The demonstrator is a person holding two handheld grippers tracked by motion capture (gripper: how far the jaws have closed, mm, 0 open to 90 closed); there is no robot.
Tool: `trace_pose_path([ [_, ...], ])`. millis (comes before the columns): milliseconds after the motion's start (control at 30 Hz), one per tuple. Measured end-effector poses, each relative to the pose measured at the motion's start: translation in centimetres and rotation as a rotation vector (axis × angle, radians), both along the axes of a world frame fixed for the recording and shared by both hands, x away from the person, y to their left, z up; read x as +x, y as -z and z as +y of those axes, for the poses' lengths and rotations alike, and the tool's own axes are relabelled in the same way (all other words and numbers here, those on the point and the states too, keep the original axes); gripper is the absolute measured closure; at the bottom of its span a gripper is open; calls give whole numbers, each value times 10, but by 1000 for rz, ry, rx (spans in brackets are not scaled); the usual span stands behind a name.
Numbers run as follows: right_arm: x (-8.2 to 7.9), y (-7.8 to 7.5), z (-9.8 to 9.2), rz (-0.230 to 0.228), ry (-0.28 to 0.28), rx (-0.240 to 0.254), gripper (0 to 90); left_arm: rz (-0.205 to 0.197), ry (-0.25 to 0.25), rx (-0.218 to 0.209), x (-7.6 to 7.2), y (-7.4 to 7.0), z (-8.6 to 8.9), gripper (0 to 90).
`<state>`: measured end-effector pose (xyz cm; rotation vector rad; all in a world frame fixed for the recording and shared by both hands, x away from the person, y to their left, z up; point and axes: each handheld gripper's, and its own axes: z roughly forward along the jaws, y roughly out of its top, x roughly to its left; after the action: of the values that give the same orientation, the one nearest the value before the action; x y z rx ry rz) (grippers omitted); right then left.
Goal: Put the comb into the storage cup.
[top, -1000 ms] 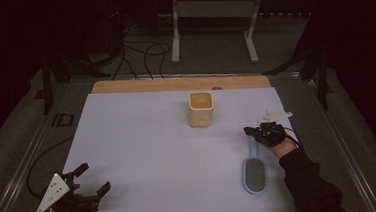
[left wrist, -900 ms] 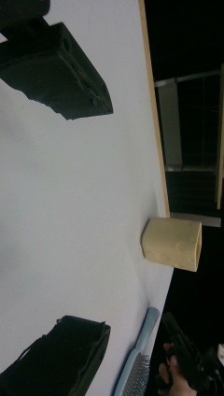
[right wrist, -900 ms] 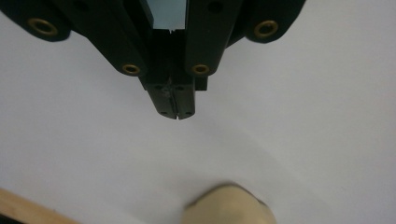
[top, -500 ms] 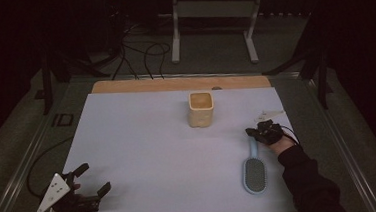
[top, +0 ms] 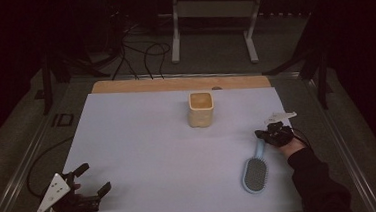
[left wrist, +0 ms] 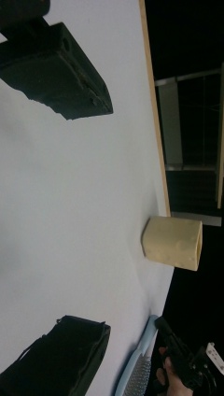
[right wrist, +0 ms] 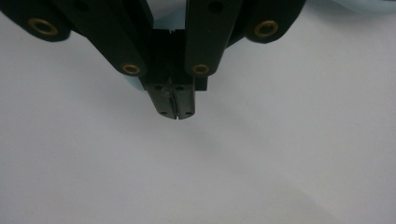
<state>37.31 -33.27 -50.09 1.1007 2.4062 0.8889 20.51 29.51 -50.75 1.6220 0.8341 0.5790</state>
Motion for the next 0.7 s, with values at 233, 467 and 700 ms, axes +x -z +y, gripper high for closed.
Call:
trace_pose_path([
  [233, -10, 1, -11, 21, 10, -45, 900, 0, 1, -1, 0, 0, 1, 0],
  [467, -34, 2, -40, 21, 54, 3, 900, -3, 3, 1, -1, -1, 0, 0],
  [700, -58, 3, -55, 22, 73, 30, 900, -4, 7, 6, 0, -1, -1, 0],
])
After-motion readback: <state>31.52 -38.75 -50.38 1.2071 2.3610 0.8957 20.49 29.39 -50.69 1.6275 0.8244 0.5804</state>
